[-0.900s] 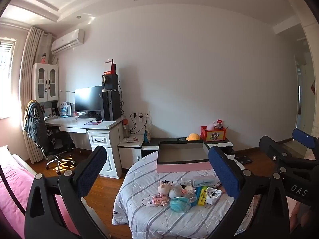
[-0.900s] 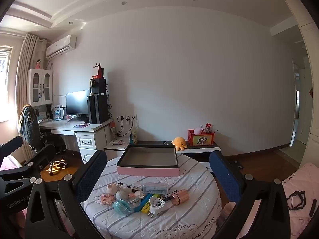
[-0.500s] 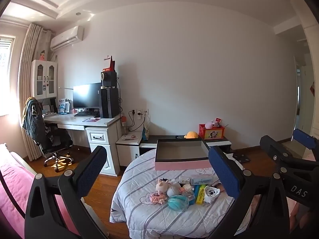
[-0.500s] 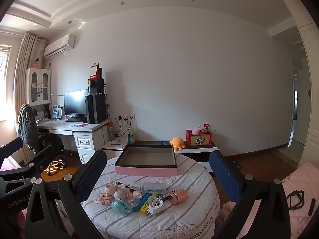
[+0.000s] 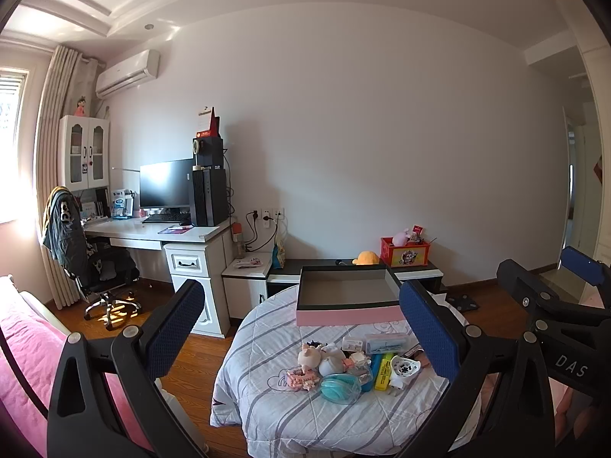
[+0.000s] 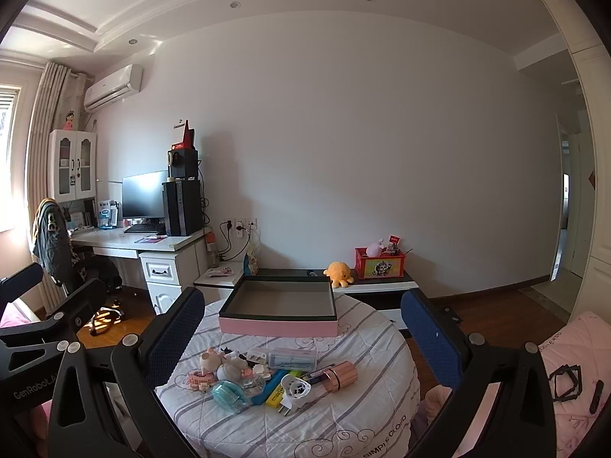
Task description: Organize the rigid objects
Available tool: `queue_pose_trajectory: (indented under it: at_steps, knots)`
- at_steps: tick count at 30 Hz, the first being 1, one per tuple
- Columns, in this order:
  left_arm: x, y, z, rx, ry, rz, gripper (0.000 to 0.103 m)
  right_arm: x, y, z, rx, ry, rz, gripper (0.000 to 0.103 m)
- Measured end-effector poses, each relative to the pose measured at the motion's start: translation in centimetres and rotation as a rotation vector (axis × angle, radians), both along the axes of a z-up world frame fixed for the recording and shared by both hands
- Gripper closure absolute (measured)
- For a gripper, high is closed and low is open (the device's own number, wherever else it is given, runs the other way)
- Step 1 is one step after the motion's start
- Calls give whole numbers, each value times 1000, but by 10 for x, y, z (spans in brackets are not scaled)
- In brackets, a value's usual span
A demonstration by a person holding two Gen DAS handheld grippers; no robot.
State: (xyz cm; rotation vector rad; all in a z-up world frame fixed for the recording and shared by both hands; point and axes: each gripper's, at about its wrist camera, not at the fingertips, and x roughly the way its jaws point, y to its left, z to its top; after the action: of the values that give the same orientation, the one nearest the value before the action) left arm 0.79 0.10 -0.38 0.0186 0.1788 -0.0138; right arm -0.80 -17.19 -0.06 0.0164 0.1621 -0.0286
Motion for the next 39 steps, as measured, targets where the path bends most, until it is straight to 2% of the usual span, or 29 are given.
queue_pose_trajectory:
  at_steps: [39]
  knots:
    - [-8, 2, 6, 9, -14, 5, 0, 2, 1, 1, -3, 10, 0, 0]
